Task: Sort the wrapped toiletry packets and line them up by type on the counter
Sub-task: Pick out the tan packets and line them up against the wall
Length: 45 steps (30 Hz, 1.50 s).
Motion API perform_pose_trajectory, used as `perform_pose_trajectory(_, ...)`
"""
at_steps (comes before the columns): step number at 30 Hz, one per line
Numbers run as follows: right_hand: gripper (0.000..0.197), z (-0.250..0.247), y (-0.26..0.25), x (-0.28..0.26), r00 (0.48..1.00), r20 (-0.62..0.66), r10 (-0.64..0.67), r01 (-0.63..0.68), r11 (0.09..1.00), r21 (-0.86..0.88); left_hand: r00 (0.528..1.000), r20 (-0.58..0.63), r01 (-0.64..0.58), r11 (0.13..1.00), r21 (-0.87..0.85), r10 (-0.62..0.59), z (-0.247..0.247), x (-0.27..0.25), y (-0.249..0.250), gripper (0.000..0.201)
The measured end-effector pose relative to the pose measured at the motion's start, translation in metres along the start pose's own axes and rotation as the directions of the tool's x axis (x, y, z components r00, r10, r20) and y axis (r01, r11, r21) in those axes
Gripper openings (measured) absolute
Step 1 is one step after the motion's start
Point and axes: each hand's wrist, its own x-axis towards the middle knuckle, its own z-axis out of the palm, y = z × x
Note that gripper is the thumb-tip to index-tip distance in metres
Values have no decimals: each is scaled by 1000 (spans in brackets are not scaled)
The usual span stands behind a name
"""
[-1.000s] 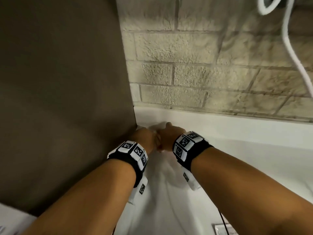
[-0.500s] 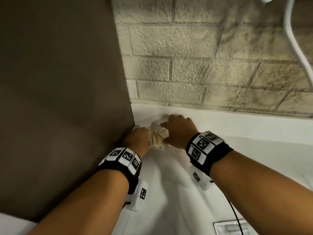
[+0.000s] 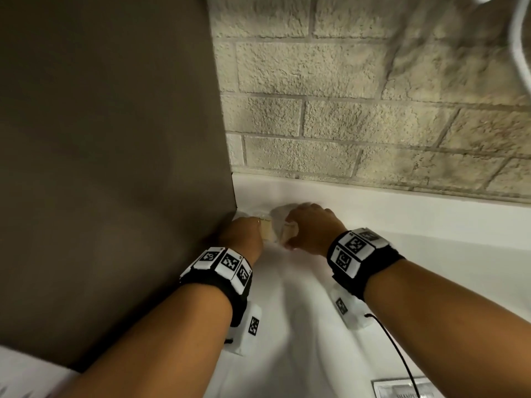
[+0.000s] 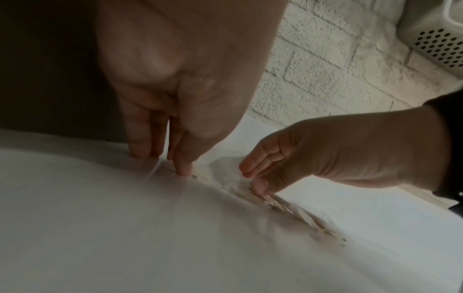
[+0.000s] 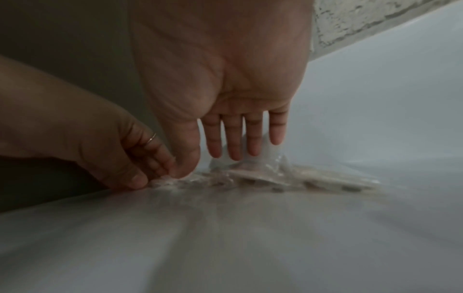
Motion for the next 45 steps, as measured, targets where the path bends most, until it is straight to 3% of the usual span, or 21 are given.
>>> perform_pose_trajectory(3, 62, 0, 0, 4, 998, 34, 60, -58, 998, -39, 1000, 5, -29, 1000, 8, 29, 0, 0, 0, 41)
perform_pose_trajectory(8, 44, -1, -1, 6, 996, 56, -67, 68, 998, -10, 1000, 16, -12, 1000, 1, 12, 1, 3, 3, 40)
perform_pose_trajectory(11, 50, -3, -4, 6, 999, -31, -44, 45, 998, 36, 997, -46, -56, 997, -55, 53, 5, 1, 8, 43)
perform_pose_trajectory(13, 56, -7, -3, 5, 1000, -22, 9, -9, 1000, 1, 991, -73, -114, 992, -63, 109, 6, -2, 13, 45)
perform_pose_trajectory(16, 52, -10, 3, 2, 992, 96, 76, -66, 993, -103, 985, -25, -173, 984, -28, 173, 5, -5, 17, 43)
perform_pose_trajectory(22, 28, -9, 9, 1, 995, 104, 1, 2, 1000, -31, 976, 52, -211, 977, -37, 213, 6, -3, 11, 40)
perform_pose_trajectory(25, 46, -6, 0, 1, 994, 86, -65, 66, 998, -6, 982, 46, -180, 982, -49, 182, 3, -2, 12, 34)
perform_pose_trajectory(29, 66, -3, -5, -1, 993, 79, -83, 94, 984, -153, 990, 43, -134, 991, -29, 135, -1, -1, 11, 37)
perform_pose_trajectory(37, 118, 3, -11, 29, 964, 195, 182, -157, 978, -137, 989, 50, -145, 988, 50, 142, -4, 2, 10, 34)
perform_pose_trajectory(45, 118, -2, -9, 25, 965, 239, 110, -74, 985, -155, 995, 78, -58, 998, -9, 58, 0, 0, 12, 29)
